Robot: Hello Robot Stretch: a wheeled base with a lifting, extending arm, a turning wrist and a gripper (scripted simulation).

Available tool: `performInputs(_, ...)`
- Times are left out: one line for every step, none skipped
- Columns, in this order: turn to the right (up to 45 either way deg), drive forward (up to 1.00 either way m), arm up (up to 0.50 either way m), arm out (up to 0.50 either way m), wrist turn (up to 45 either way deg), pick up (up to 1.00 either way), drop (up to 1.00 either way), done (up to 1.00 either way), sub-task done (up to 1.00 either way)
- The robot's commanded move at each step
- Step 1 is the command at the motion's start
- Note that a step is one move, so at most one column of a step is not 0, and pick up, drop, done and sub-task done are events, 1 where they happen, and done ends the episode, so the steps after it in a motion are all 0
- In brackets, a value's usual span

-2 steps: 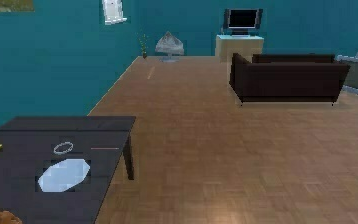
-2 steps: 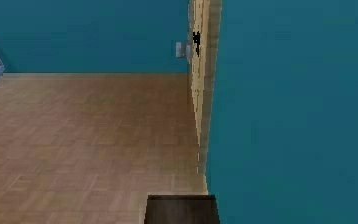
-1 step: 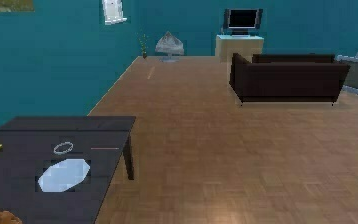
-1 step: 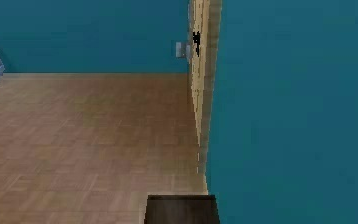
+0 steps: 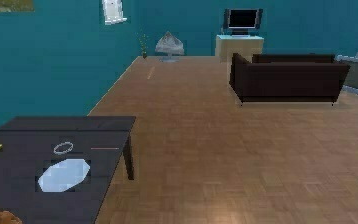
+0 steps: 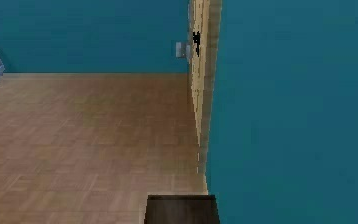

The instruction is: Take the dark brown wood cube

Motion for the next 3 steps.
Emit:
performInputs(0.0, 0.0, 0.0, 0.0, 36.0, 0.0, 0.0, 0.0, 0.0)
performInputs(0.0, 0.0, 0.0, 0.0, 0.0, 1.0, 0.0, 0.0, 0.0)
performInputs(0.0, 0.0, 0.1, 0.0, 0.0, 0.0, 0.0, 0.0, 0.0)
